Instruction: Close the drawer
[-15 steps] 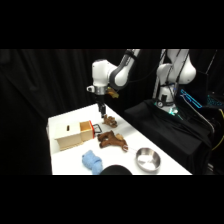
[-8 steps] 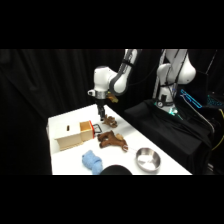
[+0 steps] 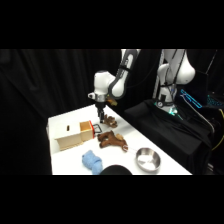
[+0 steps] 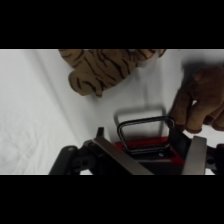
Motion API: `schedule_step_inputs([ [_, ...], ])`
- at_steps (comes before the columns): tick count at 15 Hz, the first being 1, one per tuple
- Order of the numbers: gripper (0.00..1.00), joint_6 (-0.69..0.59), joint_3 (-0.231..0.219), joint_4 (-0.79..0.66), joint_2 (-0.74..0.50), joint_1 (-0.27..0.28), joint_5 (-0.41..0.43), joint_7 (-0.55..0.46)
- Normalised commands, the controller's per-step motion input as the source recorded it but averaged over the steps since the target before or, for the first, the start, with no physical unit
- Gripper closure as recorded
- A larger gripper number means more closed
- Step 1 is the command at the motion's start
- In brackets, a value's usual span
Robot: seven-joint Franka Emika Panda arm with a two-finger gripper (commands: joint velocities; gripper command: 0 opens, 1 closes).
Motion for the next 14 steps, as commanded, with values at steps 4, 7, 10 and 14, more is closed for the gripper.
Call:
schedule_step_inputs([
  [4, 0.00, 0.13, 0.139, 0.19, 0.21, -0.152, 0.136, -0.19],
  [7, 0.00, 0.12, 0.119, 0.22, 0.25, -0.124, 0.094, -0.15],
  [10, 0.00, 0.09, 0.107, 0.24, 0.22, -0.115, 0.056, -0.12],
  [14, 0.00, 0.05, 0.073, 0.24, 0.15, -0.090, 0.004, -0.08],
])
